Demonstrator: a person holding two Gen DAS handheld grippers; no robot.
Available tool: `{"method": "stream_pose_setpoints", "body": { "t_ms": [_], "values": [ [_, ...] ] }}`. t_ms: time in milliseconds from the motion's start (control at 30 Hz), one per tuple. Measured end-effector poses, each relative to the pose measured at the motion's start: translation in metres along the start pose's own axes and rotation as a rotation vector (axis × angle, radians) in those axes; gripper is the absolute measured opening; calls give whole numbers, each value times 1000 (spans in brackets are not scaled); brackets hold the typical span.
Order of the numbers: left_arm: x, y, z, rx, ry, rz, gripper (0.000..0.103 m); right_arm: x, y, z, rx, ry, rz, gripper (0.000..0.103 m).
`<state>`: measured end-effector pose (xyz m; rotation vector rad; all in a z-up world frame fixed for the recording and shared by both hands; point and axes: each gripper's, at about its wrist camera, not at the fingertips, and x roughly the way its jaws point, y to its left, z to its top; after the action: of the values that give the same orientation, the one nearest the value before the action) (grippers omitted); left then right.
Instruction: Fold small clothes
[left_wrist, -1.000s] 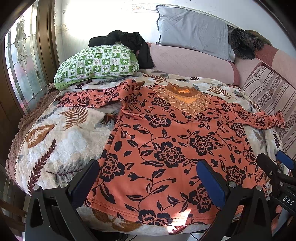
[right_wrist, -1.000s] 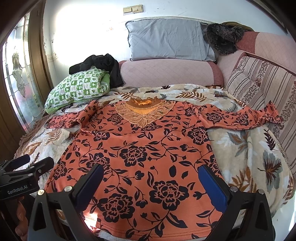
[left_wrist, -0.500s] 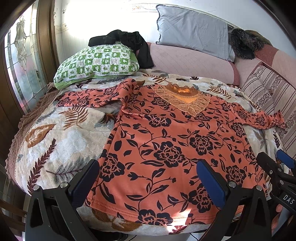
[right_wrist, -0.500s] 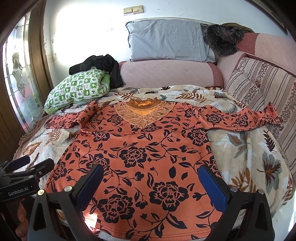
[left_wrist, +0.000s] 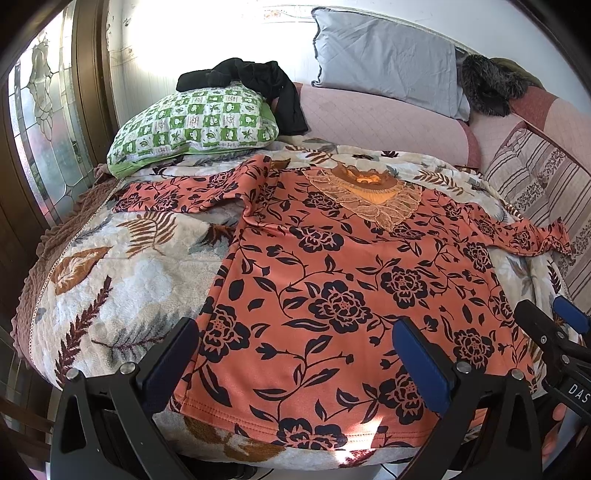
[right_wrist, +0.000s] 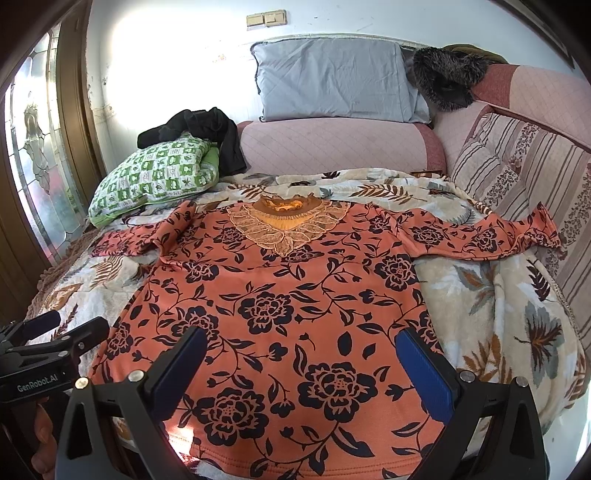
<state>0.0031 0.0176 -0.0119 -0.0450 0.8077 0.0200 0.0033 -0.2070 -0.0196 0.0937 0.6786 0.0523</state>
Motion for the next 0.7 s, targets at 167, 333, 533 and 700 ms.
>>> {"method": "stream_pose_setpoints", "body": {
  "t_ms": [167, 333, 533, 700],
  "values": [
    [29, 21, -4, -92, 111, -56, 103, 20, -24, -2, 117, 93, 180, 103],
    [60, 33, -11, -114, 189, -21, 103, 42, -110, 4, 427, 112, 311, 103],
    [94, 41, -11, -148, 264, -19, 103, 68, -288, 34, 822, -37, 201, 103],
    [115, 42, -6, -147, 274, 5, 103, 109, -430, 40, 1149, -99, 23, 69]
  ]
}}
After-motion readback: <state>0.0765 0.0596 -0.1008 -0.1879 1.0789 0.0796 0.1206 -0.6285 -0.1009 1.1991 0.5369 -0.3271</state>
